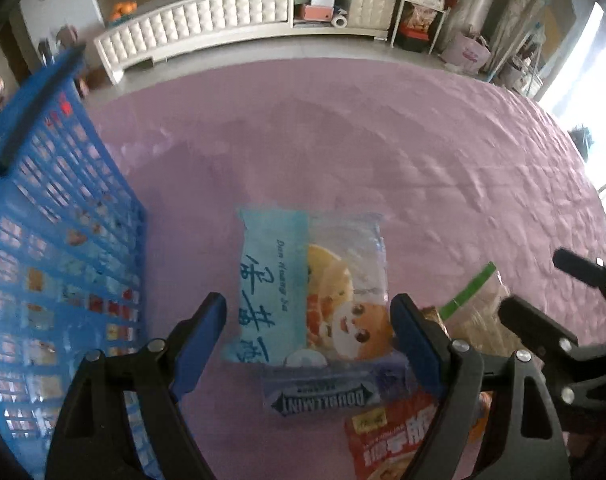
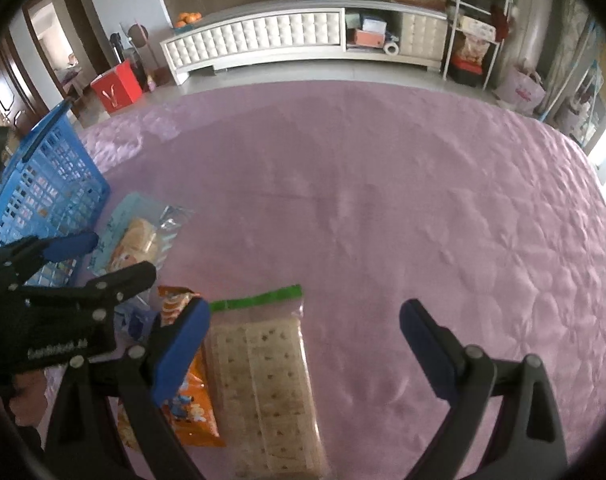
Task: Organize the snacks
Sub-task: 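Grasp the blue Dan Huang Su bread bag with the left tool, then lift the blue bread bag with the left tool while the right tool grasps the green-edged cracker pack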
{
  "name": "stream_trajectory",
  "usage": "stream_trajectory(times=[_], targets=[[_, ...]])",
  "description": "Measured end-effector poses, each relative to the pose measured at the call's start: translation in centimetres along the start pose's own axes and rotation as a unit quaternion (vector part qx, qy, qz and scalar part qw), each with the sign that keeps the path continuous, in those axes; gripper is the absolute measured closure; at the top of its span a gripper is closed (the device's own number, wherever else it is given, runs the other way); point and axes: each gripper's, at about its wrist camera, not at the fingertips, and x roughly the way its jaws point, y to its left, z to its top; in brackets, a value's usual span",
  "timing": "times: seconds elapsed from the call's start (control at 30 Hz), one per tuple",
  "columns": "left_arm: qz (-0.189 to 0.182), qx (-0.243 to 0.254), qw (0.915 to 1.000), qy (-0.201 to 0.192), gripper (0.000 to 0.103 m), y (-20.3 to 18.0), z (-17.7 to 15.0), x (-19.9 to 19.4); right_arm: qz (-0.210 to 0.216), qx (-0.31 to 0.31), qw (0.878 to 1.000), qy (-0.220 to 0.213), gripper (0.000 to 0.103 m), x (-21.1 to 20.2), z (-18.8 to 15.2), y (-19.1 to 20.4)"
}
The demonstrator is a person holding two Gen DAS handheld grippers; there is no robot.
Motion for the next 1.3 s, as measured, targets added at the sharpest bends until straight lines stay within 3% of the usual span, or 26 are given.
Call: stream_trajectory(times=[0.07,0.13,0.3,0.47,0.57,0.77,0.93,1.03,1.13,1.3], targets=[[0.003,-0.005,1.0000,-0.003,0.021,0.1,0.0,0.1,0.003,0.009,1.000,-0.001,0.005,-0.2,0.0,-0.3],[-0.006,0.007,0.9999,-0.006,0.038,-0.4,-0.2,-0.1,0.015,0.021,1.000,0.002,0.005,-0.1,0.0,-0.7],[0.014,0.026,0.9994,-0.020,0.040,-1.5,-0.8,-0.9,0.013,0.032,0.999,0.007,0.005,-0.1,-0.2,-1.0],[0.004,0.033,0.9973,-0.066,0.040,-1.9,-2.4,-5.0,0.019,0.038,0.999,0.000,0.005,-1.3,-0.4,-1.0],[-0.006,0.046,0.9937,-0.102,0.040,-2.0,-3.7,-7.9,0.043,0.046,0.998,0.006,0.005,-2.4,-0.8,-0.7],[0.004,0.064,0.9881,-0.140,0.040,-2.0,-6.7,-11.9,0.048,0.000,0.999,-0.019,0.005,-4.9,-1.4,1.6],[-0.003,0.062,0.9880,-0.141,0.040,-1.2,-8.2,-13.1,0.011,-0.025,0.999,-0.026,0.005,-5.7,-1.9,2.1],[-0.006,0.054,0.9902,-0.129,0.040,-0.8,-8.5,-12.6,0.001,-0.041,0.999,-0.015,0.005,-5.0,-2.1,2.2],[0.008,0.067,0.9887,-0.134,0.040,-1.7,-8.8,-12.5,-0.016,-0.058,0.998,0.002,0.005,-3.8,-2.1,2.6],[-0.001,0.092,0.9885,-0.120,0.040,-3.4,-8.8,-11.7,-0.025,-0.076,0.996,0.033,0.005,-1.5,-2.5,2.4]])
